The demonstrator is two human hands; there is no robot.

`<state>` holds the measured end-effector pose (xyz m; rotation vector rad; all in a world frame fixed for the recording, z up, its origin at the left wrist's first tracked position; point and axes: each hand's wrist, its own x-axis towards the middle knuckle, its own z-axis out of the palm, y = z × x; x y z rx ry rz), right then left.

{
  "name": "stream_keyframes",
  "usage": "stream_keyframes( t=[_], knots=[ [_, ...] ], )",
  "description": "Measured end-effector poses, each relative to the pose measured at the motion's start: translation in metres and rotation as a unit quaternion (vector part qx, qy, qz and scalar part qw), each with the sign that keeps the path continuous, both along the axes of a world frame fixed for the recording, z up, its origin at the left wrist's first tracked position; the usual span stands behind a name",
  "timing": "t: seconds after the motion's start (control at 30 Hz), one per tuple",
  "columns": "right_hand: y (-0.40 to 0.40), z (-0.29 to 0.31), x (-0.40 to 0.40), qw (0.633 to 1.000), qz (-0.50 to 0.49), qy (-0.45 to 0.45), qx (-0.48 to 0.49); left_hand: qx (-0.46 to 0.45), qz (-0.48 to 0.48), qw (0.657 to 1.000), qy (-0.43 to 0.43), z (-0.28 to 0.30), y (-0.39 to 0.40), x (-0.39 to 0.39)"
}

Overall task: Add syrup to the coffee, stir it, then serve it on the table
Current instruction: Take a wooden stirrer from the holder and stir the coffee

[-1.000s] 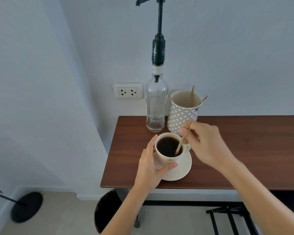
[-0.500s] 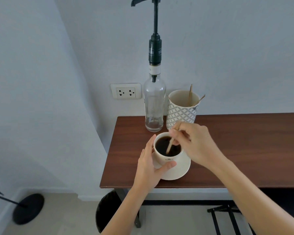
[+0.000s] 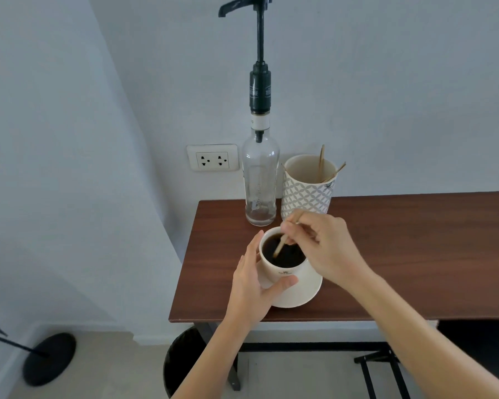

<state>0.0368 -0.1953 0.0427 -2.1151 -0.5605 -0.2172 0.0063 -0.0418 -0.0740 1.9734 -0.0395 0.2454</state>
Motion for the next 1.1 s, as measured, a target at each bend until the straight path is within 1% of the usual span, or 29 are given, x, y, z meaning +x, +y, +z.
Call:
stream_keyframes(
  t=[0.07, 0.13, 0.23, 0.27, 0.33, 0.37, 0.43, 0.5, 0.57, 0.63, 0.67, 0.73, 0.77, 0.83, 0.9, 0.97, 1.03, 1.1],
  knots=[
    [0.003, -0.004, 0.008, 0.999, -0.017, -0.046, -0.007, 0.001, 0.002, 1.000, 0.001, 0.000, 0.000, 0.000],
    [-0.006, -0.002, 0.016, 0.995, -0.054, -0.064, -0.044, -0.001, 0.002, 1.000, 0.004, 0.001, 0.000, 0.000],
    [-0.025, 0.006, 0.015, 0.993, -0.073, -0.020, -0.090, -0.003, 0.002, 1.000, 0.011, 0.000, 0.000, -0.001],
    [-0.026, 0.008, 0.011, 0.994, -0.062, 0.007, -0.086, -0.002, 0.001, 1.000, 0.012, 0.000, -0.001, -0.001],
    [-0.017, 0.009, 0.004, 0.998, -0.024, 0.051, -0.034, 0.003, 0.000, 1.000, 0.007, -0.001, 0.000, 0.000],
    [-0.010, 0.007, 0.002, 0.999, -0.008, 0.049, -0.006, 0.004, 0.000, 1.000, 0.002, -0.001, 0.000, 0.000],
    [0.002, 0.002, 0.004, 1.000, 0.000, 0.001, 0.011, 0.007, 0.003, 1.000, -0.003, 0.000, 0.000, -0.001],
    [0.003, -0.001, 0.010, 0.999, -0.022, -0.045, -0.009, 0.008, 0.005, 1.000, -0.001, 0.001, 0.000, -0.001],
    [-0.009, 0.001, 0.018, 0.994, -0.062, -0.067, -0.053, 0.003, 0.004, 1.000, 0.003, 0.001, 0.000, -0.001],
    [-0.021, 0.003, 0.019, 0.991, -0.081, -0.047, -0.096, -0.001, 0.001, 1.000, 0.007, 0.001, -0.001, -0.001],
    [-0.023, 0.004, 0.017, 0.992, -0.073, -0.026, -0.100, -0.003, 0.000, 1.000, 0.008, 0.001, -0.001, -0.001],
    [-0.017, 0.004, 0.009, 0.997, -0.037, 0.024, -0.061, -0.003, -0.002, 1.000, 0.009, 0.001, -0.001, 0.000],
    [-0.010, 0.002, 0.005, 0.999, -0.019, 0.034, -0.031, 0.000, -0.003, 1.000, 0.007, 0.000, -0.001, 0.000],
    [0.000, -0.003, 0.006, 1.000, -0.012, 0.000, -0.001, 0.003, 0.000, 1.000, 0.003, 0.000, 0.000, 0.000],
    [-0.001, -0.006, 0.013, 0.998, -0.047, -0.043, -0.018, 0.007, 0.005, 1.000, 0.004, 0.000, 0.000, 0.000],
    [-0.014, -0.004, 0.019, 0.993, -0.083, -0.058, -0.061, 0.009, 0.006, 1.000, 0.008, 0.000, 0.000, 0.000],
    [-0.024, -0.002, 0.019, 0.993, -0.084, -0.033, -0.076, 0.006, 0.006, 1.000, 0.014, -0.001, -0.001, 0.001],
    [-0.017, -0.007, 0.012, 0.997, -0.060, -0.001, -0.045, 0.001, 0.002, 1.000, 0.014, -0.005, 0.001, 0.002]
  ],
)
